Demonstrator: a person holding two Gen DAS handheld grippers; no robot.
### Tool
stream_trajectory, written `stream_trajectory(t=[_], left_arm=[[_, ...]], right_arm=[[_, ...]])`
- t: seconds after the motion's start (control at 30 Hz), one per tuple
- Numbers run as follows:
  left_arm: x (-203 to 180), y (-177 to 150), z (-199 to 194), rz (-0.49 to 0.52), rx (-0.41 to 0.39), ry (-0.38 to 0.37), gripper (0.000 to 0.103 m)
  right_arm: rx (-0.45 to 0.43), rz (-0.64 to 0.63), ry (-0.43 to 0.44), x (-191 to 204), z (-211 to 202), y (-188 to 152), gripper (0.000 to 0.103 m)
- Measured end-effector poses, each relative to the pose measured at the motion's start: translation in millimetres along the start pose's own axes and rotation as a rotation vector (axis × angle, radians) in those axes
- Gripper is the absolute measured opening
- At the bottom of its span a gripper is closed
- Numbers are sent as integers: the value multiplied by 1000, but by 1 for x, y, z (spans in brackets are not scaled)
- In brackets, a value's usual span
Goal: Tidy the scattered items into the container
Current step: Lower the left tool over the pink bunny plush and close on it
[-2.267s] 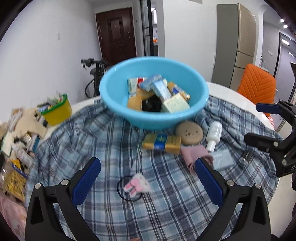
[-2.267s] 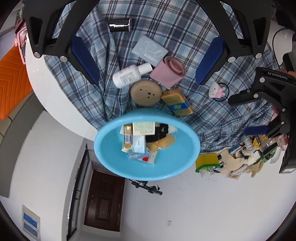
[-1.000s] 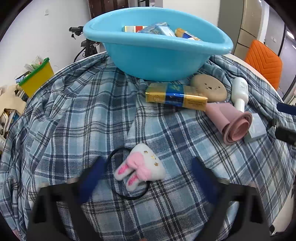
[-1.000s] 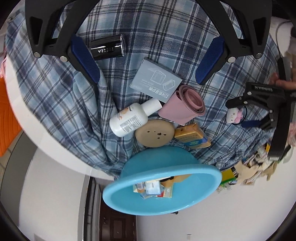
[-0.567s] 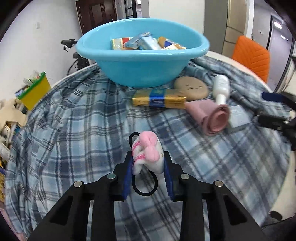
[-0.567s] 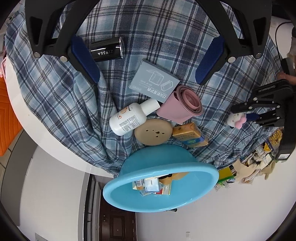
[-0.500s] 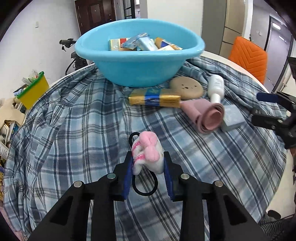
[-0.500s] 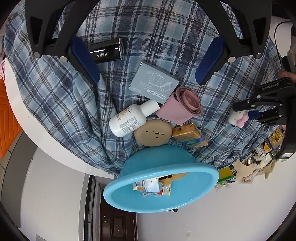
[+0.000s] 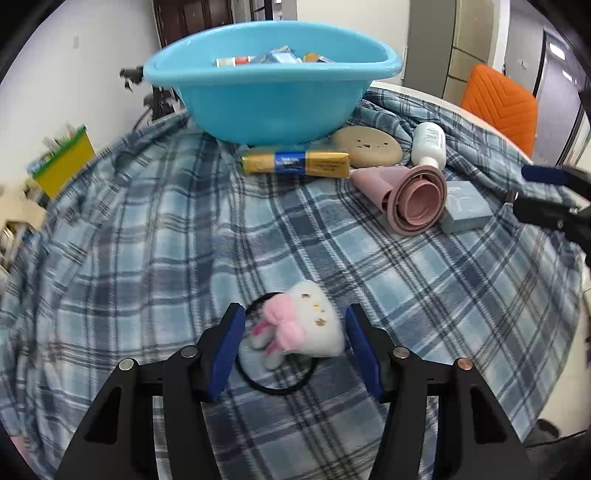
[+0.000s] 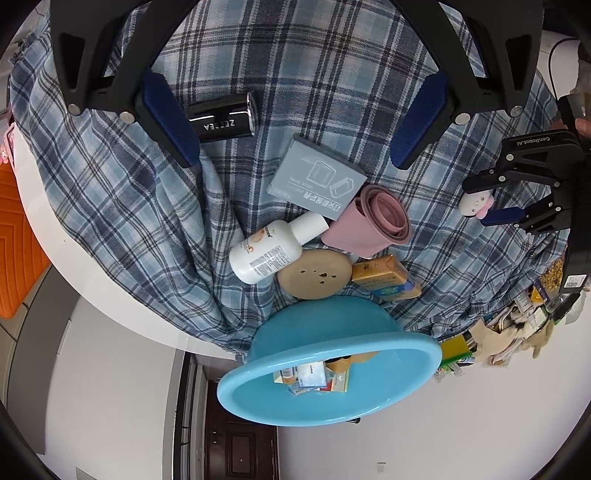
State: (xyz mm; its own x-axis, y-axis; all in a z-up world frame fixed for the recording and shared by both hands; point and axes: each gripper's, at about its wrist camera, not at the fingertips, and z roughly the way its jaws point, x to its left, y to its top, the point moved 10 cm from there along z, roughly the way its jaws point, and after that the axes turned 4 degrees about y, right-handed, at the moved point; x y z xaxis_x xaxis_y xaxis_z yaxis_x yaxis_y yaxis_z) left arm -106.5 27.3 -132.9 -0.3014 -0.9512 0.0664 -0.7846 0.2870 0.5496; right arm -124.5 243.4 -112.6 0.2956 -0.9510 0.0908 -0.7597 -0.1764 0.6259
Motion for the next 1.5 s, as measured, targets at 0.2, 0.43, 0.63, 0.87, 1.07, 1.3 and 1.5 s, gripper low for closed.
stream_trajectory(t=[0.2, 0.43, 0.63, 0.87, 1.07, 1.3, 1.5], left_arm=[[-6, 2, -3, -25, -22, -59, 72], [-7, 5, -9, -45, -54, -68, 73], [-4, 5, -8, -117, -54, -111, 84], [2, 4, -9, -93, -69, -27, 84], [3, -1, -8, -96, 3, -5, 84], [-4, 2, -6, -62, -12, -4, 63], [0, 6, -5, -5, -44, 83, 33]], right_arm=[[12, 18, -7, -6, 4, -5, 103], [9, 12, -7, -2, 5, -5, 103], [8, 5, -6, 1, 5, -4, 103], [9, 12, -17, -4, 4, -5, 103], [9, 29, -10, -5, 6, -7, 103], [6, 21, -7, -3, 6, -9, 103], [-11, 38, -14, -8, 2, -8, 103]])
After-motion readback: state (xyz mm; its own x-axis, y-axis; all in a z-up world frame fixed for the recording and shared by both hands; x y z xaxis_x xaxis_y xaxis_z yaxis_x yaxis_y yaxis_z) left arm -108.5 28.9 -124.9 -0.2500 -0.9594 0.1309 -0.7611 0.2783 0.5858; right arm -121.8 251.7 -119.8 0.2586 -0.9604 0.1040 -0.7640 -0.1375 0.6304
